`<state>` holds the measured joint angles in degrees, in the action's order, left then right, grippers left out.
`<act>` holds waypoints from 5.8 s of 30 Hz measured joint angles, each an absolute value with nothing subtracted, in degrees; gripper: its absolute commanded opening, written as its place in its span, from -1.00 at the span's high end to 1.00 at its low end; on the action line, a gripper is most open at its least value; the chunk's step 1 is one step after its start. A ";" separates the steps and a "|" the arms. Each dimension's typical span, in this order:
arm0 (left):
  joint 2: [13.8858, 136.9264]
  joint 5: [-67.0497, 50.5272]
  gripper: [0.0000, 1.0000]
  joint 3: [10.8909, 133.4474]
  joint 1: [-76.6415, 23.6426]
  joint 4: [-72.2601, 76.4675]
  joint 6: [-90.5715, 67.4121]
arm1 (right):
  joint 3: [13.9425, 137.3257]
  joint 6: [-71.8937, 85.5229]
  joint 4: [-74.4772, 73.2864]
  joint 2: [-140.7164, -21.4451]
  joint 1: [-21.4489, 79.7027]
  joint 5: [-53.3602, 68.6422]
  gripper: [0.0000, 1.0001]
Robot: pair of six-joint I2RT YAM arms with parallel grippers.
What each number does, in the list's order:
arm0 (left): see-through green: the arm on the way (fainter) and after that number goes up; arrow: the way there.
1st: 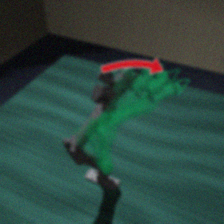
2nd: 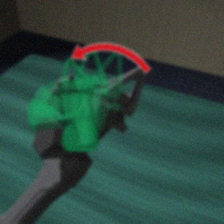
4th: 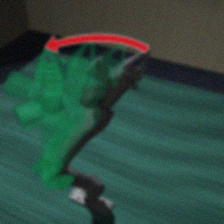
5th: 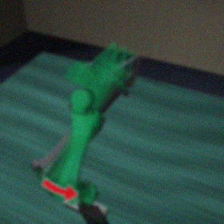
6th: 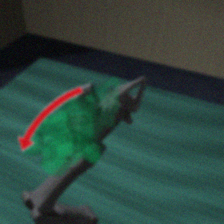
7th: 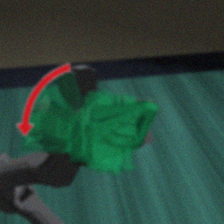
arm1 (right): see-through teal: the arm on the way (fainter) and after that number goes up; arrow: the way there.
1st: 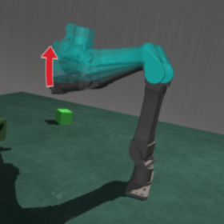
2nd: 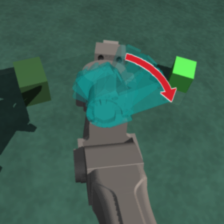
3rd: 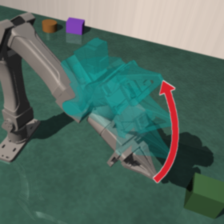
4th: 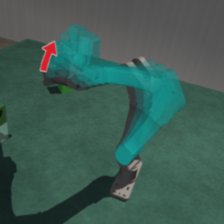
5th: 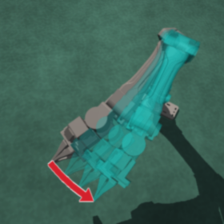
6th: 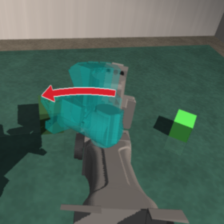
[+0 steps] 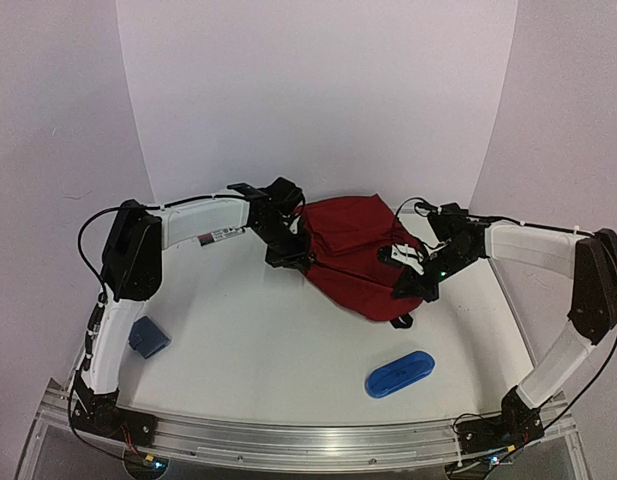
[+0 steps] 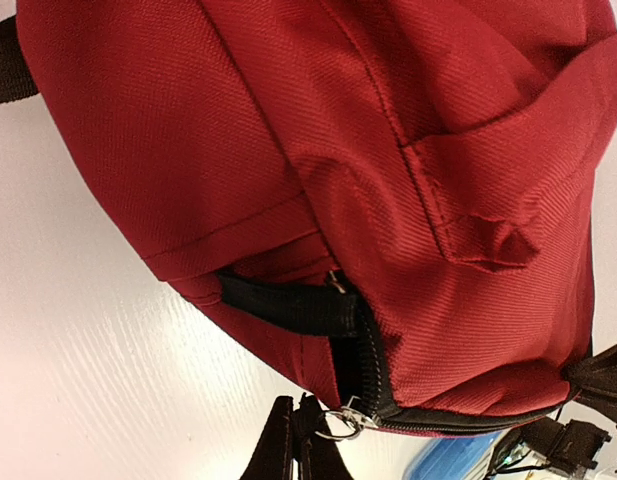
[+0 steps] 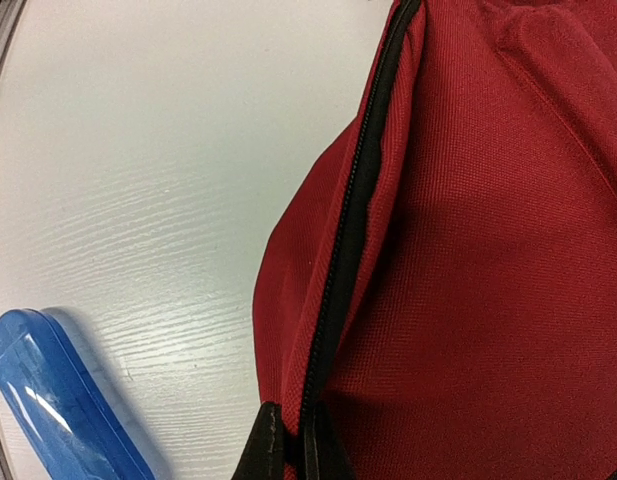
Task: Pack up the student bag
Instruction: Zip the student bag at the center of the board, then adjust the student bag at the center of the board, then unzip the student bag at the center of the board.
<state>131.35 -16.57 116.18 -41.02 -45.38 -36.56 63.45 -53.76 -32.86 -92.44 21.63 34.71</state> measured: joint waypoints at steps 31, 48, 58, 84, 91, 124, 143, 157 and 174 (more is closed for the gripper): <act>117.04 -19.02 -0.33 96.81 -44.67 -32.33 -43.78 | 127.20 -31.08 -63.47 -135.34 0.15 50.41 -0.41; 126.21 -16.28 0.61 101.83 -40.86 -36.89 -47.39 | 88.44 -35.56 -63.30 -126.72 8.11 57.38 0.27; 130.01 -11.14 -0.30 115.36 -30.37 -42.71 -42.79 | 95.08 -39.45 -70.41 -115.09 18.41 59.48 -0.41; 116.54 -13.15 0.35 86.61 -43.67 -37.04 -54.08 | 112.24 -22.22 -51.35 -134.11 6.17 51.25 0.06; 121.54 -12.73 0.19 94.36 -34.87 -37.97 -50.27 | 92.77 -39.23 -64.88 -122.03 7.81 54.12 -0.03; 106.70 -10.30 -0.31 82.52 -41.83 -29.16 -47.01 | 94.31 -31.04 -56.54 -106.89 32.97 39.54 0.22; 108.18 -10.49 -0.26 82.67 -44.62 -26.65 -46.86 | 86.77 -23.86 -44.13 -112.07 37.21 32.23 0.70; 106.54 -10.35 -0.24 75.62 -50.36 -22.30 -42.48 | 87.22 -21.15 -43.19 -111.16 37.32 28.87 1.00; 111.93 -10.20 -0.18 81.31 -55.19 -13.43 -29.74 | 92.58 -17.66 -45.00 -108.09 36.78 27.90 1.00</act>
<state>111.93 -10.20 81.31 -55.19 -13.43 -29.74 92.58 -17.66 -45.00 -108.09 36.78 27.90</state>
